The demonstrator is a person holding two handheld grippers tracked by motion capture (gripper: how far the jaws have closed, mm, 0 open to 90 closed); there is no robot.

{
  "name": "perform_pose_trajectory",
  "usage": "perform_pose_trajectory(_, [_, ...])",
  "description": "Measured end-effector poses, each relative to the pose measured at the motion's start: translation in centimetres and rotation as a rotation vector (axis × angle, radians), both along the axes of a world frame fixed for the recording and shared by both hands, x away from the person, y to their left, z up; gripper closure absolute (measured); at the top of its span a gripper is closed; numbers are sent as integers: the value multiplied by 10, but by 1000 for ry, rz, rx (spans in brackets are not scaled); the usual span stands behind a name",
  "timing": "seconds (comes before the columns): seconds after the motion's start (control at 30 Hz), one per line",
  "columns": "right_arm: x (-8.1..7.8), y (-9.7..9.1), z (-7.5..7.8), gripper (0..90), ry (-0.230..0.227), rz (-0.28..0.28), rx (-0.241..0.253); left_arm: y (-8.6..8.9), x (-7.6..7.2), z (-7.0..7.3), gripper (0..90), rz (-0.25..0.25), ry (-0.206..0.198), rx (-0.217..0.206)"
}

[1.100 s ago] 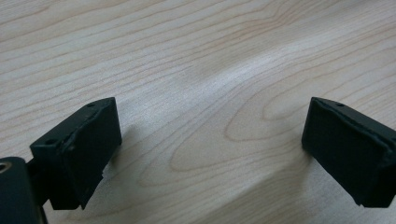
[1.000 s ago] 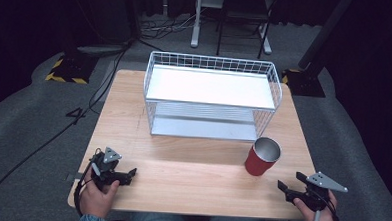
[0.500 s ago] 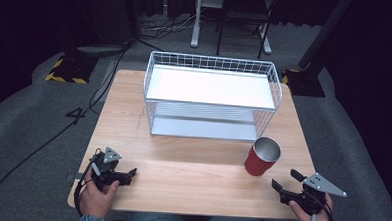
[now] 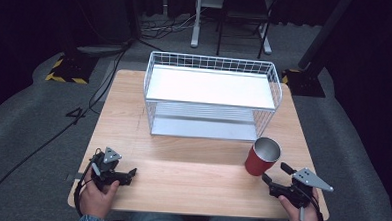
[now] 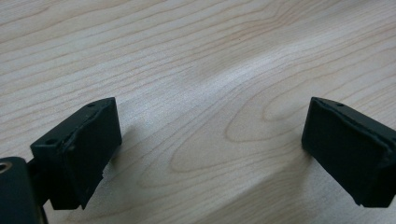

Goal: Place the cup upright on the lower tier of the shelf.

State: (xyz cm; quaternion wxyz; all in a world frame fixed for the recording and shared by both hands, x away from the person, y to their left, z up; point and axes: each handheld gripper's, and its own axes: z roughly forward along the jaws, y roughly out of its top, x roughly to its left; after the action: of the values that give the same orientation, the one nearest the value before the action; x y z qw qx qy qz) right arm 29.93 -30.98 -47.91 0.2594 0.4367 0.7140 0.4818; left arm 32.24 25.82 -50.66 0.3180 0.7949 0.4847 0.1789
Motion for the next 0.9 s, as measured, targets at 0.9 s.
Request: perform_pose_trajectory(0.9, [37, 29, -16, 129, 14, -6, -20, 0, 0, 0, 51, 0, 0, 0])
